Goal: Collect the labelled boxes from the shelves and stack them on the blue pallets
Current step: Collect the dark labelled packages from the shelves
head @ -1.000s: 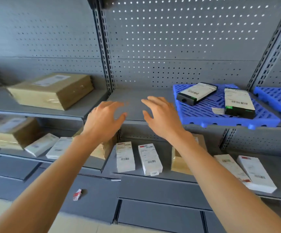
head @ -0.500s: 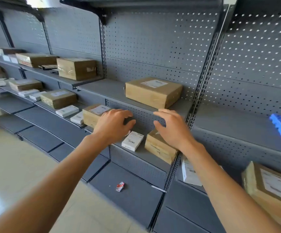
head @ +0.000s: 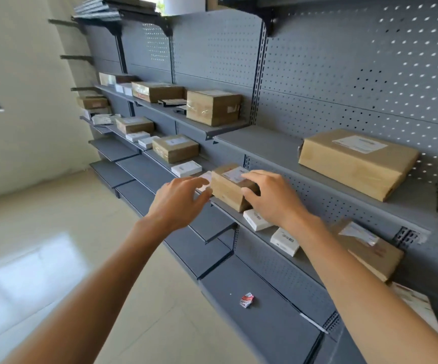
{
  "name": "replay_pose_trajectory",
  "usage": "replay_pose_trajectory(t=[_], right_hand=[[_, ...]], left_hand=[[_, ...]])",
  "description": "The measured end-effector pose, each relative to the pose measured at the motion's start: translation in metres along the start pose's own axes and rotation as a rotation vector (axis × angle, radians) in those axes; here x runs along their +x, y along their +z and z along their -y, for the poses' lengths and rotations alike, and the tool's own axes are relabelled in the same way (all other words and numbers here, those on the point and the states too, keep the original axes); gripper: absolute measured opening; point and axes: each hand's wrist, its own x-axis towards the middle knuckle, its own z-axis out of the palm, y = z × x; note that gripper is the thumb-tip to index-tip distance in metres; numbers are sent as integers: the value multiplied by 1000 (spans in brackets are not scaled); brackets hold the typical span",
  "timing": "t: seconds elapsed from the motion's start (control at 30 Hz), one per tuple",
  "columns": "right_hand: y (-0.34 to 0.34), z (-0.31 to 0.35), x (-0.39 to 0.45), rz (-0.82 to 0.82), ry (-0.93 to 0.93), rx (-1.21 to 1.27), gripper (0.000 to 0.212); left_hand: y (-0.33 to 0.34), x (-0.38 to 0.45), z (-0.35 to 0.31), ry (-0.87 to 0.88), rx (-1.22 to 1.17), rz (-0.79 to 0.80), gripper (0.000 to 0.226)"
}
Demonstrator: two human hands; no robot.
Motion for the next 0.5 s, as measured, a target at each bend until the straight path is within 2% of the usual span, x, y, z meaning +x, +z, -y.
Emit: replay_pose_trajectory(t=[0.1, 0.23, 0.5], right_hand=[[18, 5, 38, 40, -41, -3, 33], [40, 1, 92, 33, -81, 81, 42], [94, 12, 180, 114, -164, 182, 43]], left_hand=[[3, 22, 29, -44, 23, -4, 38], [7, 58, 56, -98, 22, -12, 36], [11, 104, 115, -207, 19, -57, 37]])
